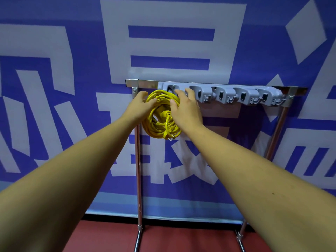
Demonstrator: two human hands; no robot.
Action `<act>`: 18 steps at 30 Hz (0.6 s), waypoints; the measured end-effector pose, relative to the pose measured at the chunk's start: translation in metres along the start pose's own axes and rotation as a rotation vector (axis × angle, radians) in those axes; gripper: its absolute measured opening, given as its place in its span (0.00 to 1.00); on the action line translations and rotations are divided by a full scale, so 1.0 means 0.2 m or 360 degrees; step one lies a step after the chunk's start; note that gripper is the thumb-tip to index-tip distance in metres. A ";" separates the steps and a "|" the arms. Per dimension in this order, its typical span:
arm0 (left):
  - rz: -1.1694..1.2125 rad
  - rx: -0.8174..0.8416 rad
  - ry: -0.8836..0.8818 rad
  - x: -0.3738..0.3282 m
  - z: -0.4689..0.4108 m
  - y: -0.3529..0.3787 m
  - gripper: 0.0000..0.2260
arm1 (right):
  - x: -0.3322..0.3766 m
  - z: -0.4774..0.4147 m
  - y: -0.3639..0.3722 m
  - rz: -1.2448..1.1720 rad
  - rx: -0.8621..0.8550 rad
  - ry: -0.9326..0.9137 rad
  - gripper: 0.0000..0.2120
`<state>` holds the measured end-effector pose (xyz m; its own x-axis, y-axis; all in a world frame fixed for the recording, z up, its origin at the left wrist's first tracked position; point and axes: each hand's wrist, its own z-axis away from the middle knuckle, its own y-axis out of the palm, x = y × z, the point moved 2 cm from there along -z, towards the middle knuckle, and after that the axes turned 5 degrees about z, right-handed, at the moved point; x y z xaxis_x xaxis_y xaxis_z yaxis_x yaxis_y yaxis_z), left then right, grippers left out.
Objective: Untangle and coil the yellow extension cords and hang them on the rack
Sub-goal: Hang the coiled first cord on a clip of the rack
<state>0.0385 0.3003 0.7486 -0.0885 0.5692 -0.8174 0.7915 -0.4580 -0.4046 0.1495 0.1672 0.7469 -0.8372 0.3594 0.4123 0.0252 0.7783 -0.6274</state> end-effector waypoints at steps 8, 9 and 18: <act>-0.0077 -0.0126 0.0001 -0.08 0.22 0.00 0.21 | -0.13 0.18 -0.11 -0.0051 0.0128 0.0197 0.23; -0.0118 -0.0166 0.0000 -0.08 0.26 0.00 0.21 | -0.15 0.22 -0.12 -0.0043 0.0171 0.0223 0.24; -0.0339 0.0149 -0.0109 -0.08 0.77 0.25 0.17 | -0.51 0.80 -0.37 0.0161 0.0429 0.0522 0.25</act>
<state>-0.0144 0.1640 0.6784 -0.2909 0.6135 -0.7342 0.6913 -0.3957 -0.6046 0.1448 -0.0096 0.6454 -0.6189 0.6054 0.5005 -0.0817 0.5842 -0.8075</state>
